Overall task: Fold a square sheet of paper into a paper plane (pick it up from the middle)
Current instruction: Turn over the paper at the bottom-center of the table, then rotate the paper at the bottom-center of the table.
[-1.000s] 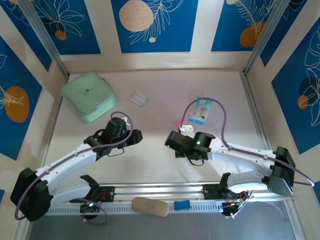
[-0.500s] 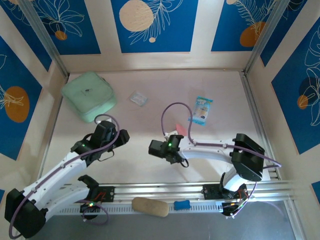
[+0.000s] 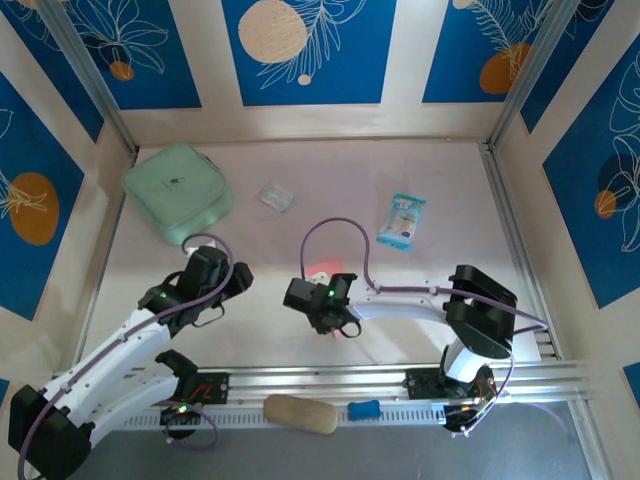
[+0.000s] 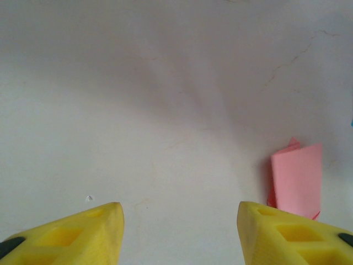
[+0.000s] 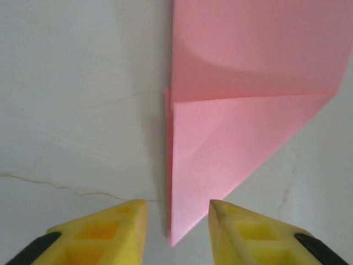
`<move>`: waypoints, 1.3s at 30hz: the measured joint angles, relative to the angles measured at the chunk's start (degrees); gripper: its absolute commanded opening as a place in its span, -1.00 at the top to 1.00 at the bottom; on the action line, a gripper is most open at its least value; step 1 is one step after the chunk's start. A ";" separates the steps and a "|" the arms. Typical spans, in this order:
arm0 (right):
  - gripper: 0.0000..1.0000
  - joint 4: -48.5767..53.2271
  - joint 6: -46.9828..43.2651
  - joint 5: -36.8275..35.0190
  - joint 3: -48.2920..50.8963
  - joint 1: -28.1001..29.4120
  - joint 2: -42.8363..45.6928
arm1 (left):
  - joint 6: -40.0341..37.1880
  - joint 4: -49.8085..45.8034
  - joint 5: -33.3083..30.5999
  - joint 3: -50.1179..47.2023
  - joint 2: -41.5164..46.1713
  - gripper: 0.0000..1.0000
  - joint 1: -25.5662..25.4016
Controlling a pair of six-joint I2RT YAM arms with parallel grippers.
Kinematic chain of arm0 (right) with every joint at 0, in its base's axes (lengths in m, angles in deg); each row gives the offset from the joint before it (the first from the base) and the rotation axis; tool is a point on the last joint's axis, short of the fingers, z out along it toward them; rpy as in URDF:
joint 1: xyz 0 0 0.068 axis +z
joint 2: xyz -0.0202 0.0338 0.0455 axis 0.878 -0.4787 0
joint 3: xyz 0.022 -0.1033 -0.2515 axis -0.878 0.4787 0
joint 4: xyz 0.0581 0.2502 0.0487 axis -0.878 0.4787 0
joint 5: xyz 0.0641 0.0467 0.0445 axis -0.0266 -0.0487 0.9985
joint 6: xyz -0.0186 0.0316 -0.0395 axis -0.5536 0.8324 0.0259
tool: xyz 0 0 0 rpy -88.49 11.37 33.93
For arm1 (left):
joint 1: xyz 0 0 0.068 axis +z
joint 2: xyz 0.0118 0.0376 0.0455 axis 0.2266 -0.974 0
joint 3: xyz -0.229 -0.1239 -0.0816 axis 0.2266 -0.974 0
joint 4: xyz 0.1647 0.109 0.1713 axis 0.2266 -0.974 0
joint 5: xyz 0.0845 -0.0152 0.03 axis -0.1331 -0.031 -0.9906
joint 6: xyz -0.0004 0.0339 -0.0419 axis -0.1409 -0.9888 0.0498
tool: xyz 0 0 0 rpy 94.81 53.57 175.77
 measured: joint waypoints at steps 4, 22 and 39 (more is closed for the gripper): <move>0.13 -6.69 0.76 5.35 5.62 -3.30 7.98 | -0.07 1.14 1.66 -0.35 -1.11 -0.12 0.09; 0.79 -30.97 8.39 33.90 26.27 -26.51 17.07 | -0.17 16.85 17.27 -3.08 -12.39 0.38 0.11; 0.86 -40.33 38.66 31.28 25.31 -22.86 5.01 | 0.00 19.76 19.67 -4.15 -12.57 0.45 0.13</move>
